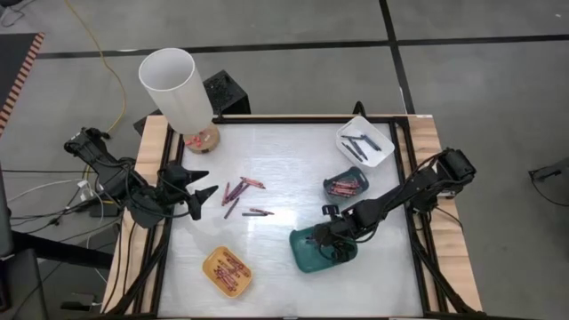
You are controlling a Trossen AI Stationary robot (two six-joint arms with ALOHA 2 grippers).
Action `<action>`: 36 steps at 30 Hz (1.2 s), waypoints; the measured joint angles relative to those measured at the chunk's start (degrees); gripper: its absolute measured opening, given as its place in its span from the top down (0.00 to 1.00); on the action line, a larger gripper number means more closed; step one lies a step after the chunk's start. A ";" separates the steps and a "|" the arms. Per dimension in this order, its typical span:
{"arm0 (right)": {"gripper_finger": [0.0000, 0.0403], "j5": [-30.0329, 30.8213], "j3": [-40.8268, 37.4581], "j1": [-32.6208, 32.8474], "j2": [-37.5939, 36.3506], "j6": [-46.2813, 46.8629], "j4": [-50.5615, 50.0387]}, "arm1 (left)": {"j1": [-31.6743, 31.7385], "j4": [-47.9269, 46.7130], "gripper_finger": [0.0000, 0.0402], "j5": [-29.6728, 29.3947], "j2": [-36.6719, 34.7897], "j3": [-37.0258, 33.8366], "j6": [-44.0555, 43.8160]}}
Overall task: Sort crayons
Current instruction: Put the purple crayon into the blue bin, then put the pink crayon into the dark blue bin
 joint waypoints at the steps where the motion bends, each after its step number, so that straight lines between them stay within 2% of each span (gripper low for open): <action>1: 0.95 -0.04 0.00 -0.05 0.00 0.11 -0.01 | -0.01 -0.01 0.31 -0.04 0.02 0.00 0.00; 8: 0.78 -0.16 0.18 -0.16 0.00 0.96 -0.27 | -0.01 0.00 0.31 -0.20 0.00 0.00 -0.15; 13: 0.69 -3.91 2.54 -0.21 0.00 -0.53 -0.90 | -0.01 -0.01 0.31 -0.20 0.00 0.00 -0.15; 17: 0.67 -4.41 7.80 -1.00 0.00 -2.75 -4.97 | -0.01 -0.01 0.31 -1.08 0.00 0.00 -0.14; 24: 0.69 -4.30 20.49 -4.78 0.00 -11.75 -13.49 | 0.01 0.00 0.31 -2.32 0.00 0.00 -0.13; 27: 0.69 -2.36 24.98 -6.88 0.00 -15.44 -13.94 | 0.01 -0.02 0.31 -2.32 0.00 0.00 -0.13; 31: 0.69 1.33 26.86 -9.93 -0.04 -19.79 -6.54 | 0.01 -0.02 0.31 -2.35 0.00 0.00 -0.13; 36: 0.69 2.02 23.82 -13.95 -0.02 -20.60 6.08 | 0.01 -0.02 0.31 -2.34 0.00 0.00 -0.11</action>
